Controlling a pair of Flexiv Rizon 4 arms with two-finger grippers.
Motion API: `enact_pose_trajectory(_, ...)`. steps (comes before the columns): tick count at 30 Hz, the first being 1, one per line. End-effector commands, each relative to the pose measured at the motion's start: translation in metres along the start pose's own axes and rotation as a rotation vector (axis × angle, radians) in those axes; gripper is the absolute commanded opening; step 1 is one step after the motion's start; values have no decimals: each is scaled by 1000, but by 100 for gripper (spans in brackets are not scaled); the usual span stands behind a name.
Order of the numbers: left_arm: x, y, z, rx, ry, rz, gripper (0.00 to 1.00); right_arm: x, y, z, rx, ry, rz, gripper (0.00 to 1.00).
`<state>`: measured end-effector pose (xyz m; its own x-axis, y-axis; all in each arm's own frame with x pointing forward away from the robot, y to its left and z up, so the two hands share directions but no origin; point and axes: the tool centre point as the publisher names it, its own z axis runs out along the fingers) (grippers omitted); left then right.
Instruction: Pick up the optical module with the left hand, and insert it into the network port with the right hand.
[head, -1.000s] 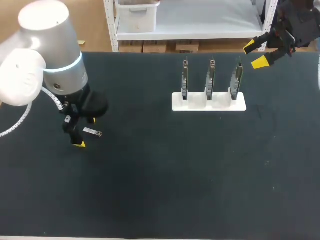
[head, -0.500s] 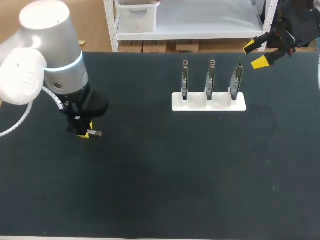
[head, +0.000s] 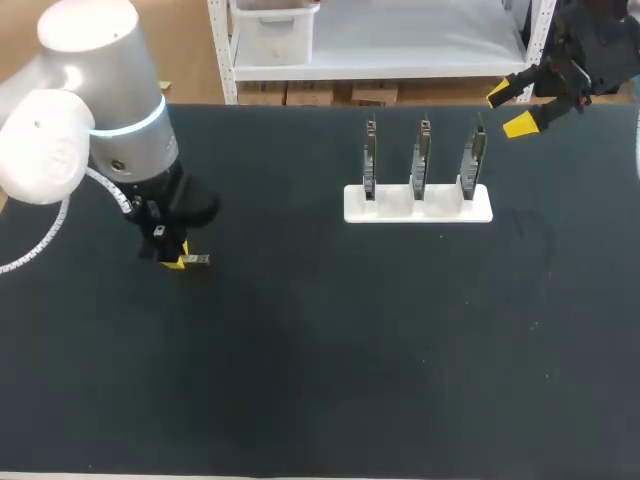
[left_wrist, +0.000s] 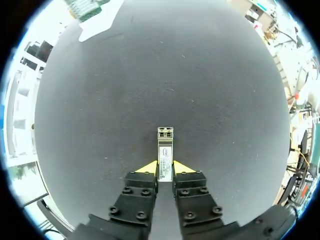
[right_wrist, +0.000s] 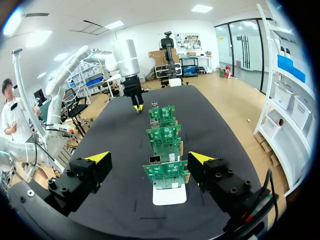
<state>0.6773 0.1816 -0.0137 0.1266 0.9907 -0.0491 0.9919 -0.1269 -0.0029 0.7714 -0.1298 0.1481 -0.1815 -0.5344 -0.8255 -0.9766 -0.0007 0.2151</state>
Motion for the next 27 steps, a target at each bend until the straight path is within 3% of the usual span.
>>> enact_pose_trajectory(1,5,5,-10,-23,36,-15,0,0,0,0,2,0,0,100)
enact_pose_trajectory(8,13,31,-51,-152,19,-122,0,0,0,0,2,0,0,100)
enact_pose_trajectory(16,-8,69,-102,-312,-121,-243,0,0,0,0,2,0,0,100)
enact_pose_trajectory(18,-15,81,-114,-345,-191,-279,0,0,0,0,2,0,0,100)
enact_pose_trajectory(22,-32,105,-144,-413,-441,-366,0,0,0,0,2,0,0,100)
enact_pose_trajectory(27,-54,139,-182,-493,-671,-421,0,0,0,0,2,0,0,100)
